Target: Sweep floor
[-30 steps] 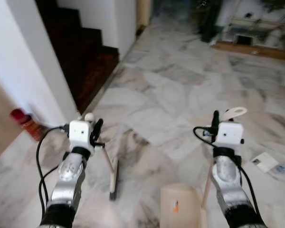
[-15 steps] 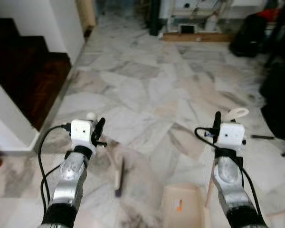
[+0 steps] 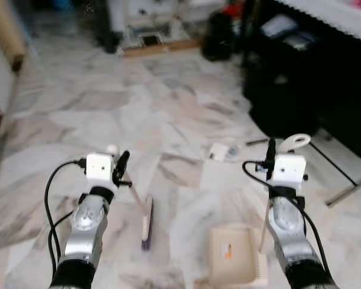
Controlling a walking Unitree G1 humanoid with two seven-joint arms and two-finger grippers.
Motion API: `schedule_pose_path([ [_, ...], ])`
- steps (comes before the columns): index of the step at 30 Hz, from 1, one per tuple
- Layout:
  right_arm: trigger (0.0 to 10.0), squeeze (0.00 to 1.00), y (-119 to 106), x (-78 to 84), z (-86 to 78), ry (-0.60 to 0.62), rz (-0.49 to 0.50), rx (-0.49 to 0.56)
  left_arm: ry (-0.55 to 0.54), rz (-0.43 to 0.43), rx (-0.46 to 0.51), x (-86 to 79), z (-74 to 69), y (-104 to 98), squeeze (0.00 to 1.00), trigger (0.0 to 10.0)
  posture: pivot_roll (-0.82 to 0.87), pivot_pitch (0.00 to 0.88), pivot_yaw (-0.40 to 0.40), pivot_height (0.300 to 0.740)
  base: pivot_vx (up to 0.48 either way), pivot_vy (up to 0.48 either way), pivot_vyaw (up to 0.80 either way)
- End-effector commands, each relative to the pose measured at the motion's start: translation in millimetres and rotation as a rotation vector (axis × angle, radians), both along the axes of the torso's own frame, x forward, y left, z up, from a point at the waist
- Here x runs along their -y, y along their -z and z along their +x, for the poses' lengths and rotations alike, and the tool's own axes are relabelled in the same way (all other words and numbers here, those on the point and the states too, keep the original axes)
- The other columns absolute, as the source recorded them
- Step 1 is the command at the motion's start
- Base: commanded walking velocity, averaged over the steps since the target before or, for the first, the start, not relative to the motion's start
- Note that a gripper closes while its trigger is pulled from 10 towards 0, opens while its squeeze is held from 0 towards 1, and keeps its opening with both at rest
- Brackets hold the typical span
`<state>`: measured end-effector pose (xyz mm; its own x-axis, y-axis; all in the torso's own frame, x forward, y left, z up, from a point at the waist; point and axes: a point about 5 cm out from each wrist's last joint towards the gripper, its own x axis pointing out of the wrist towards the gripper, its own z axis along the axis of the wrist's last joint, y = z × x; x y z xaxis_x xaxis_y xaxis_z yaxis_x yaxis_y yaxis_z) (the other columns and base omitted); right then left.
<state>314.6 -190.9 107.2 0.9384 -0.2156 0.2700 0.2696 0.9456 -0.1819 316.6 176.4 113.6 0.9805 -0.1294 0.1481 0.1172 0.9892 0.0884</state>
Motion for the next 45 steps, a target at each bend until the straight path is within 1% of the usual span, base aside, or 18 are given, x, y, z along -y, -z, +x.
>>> schedule_pose_path([
  [1, 10.0, 0.00, -5.2, -0.9, 1.6, -0.007, 0.003, 0.024, 0.003, 0.007, 0.040, -1.8, 0.7, -7.9, 0.00, 10.0, -0.06, 0.056, 0.043, 0.740, 0.000, 0.000, -0.50],
  [6, 10.0, 0.00, -5.6, -2.0, 0.8, -0.009, 0.001, 0.032, 0.011, -0.006, 0.042, -1.0, 0.3, -8.2, 0.00, 10.0, -0.06, 0.054, 0.043, 0.740, 0.000, 0.000, 0.00],
  [11, 10.0, 0.00, -5.9, -3.0, 0.6, -0.015, 0.003, 0.035, 0.010, 0.003, 0.038, -0.5, 0.9, -8.1, 0.00, 10.0, -0.06, 0.054, 0.043, 0.740, 0.000, 0.000, 0.00],
  [32, 10.0, 0.00, -3.8, -6.0, -0.4, -0.029, 0.008, 0.031, 0.010, 0.000, 0.034, -0.4, 0.5, -6.5, 0.00, 10.0, -0.07, 0.023, 0.045, 0.740, 0.361, 0.000, 0.00],
  [45, 10.0, 0.00, -3.0, -6.9, -0.5, -0.033, -0.007, 0.023, 0.006, -0.003, 0.033, -0.8, 0.3, -6.2, 0.00, 10.0, -0.06, 0.041, 0.040, 0.740, 0.389, 0.000, 0.00],
])
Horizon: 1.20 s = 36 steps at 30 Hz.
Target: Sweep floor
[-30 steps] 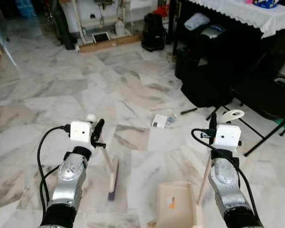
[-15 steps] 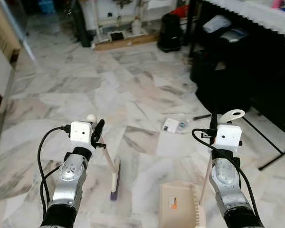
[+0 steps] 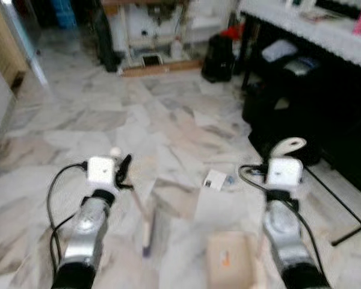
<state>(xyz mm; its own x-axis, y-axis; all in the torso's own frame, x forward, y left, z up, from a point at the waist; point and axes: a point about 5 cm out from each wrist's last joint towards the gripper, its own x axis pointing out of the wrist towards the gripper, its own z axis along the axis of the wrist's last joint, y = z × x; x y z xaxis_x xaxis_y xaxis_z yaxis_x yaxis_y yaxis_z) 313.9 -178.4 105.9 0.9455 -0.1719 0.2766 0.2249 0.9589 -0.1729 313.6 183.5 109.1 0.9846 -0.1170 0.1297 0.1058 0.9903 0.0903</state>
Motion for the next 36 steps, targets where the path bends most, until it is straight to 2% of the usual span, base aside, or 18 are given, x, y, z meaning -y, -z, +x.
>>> schedule_pose_path([
  [1, 10.0, 0.00, -4.3, 5.5, 0.3, 0.015, -0.014, 0.015, 0.019, -0.007, 0.051, 6.2, 3.3, -10.6, 0.00, 10.0, -0.06, 0.041, 0.040, 0.740, 0.390, 0.000, 0.00],
  [7, 10.0, 0.00, -4.2, 3.1, 0.8, 0.005, -0.027, 0.013, 0.015, -0.006, 0.052, 5.7, 3.5, -11.0, 0.00, 10.0, -0.06, 0.045, 0.040, 0.740, 0.390, 0.000, 0.24],
  [9, 10.0, 0.00, -4.9, 3.9, 0.4, 0.010, -0.005, 0.021, 0.015, -0.005, 0.052, 5.5, 3.9, -11.4, 0.00, 10.0, -0.07, 0.048, 0.043, 0.740, 0.390, 0.000, 0.00],
  [36, 10.0, 0.00, -4.9, 3.0, -0.4, 0.007, 0.003, 0.026, 0.008, -0.003, 0.054, 2.8, 4.0, -12.2, 0.00, 10.0, -0.06, 0.051, 0.044, 0.740, 0.398, 0.000, 0.00],
])
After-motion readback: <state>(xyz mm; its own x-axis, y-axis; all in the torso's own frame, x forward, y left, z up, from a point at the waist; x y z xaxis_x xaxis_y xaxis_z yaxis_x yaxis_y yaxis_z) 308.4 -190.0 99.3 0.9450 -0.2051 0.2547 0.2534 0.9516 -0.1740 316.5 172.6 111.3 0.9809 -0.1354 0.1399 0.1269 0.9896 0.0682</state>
